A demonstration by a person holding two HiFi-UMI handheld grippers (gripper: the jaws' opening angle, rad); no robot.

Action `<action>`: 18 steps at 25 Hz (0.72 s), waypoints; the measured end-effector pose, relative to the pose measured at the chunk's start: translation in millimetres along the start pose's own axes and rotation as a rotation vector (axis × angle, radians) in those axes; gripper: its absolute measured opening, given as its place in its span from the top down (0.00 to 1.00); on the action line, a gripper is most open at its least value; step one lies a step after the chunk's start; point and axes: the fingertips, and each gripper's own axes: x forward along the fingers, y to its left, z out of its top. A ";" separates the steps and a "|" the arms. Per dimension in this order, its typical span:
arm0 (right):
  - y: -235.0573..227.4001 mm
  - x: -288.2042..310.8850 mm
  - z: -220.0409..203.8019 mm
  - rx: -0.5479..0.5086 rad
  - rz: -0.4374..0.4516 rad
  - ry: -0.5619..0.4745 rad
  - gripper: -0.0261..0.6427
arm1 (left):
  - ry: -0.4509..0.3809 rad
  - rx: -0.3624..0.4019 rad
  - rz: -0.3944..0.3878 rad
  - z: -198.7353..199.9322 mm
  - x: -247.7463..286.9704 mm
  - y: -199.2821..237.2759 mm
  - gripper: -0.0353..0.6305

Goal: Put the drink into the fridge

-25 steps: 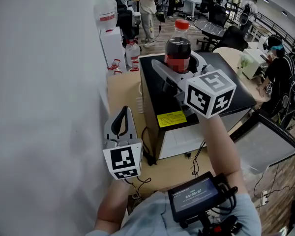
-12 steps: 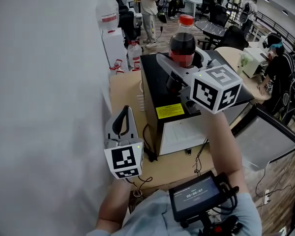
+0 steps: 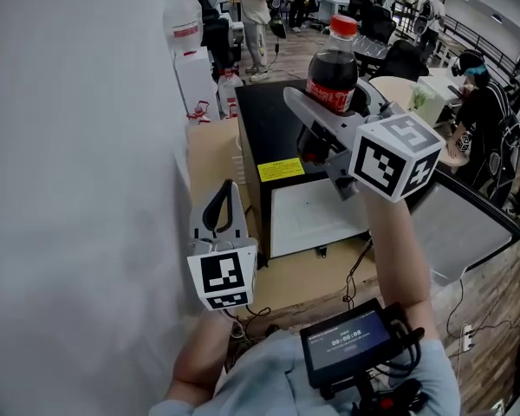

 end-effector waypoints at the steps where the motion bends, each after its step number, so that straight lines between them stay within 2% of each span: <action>1: 0.9 -8.1 0.0 0.006 0.001 -0.001 0.49 | 0.001 -0.001 -0.005 0.6 -2.9 -6.2 0.93; 9: 12.2 -76.5 -0.2 0.016 0.009 0.001 0.49 | 0.009 -0.002 -0.039 1.7 -23.7 -59.7 0.93; 18: 17.5 -146.8 -27.1 0.039 0.022 0.029 0.49 | 0.027 0.000 -0.072 -4.2 -44.9 -121.5 0.93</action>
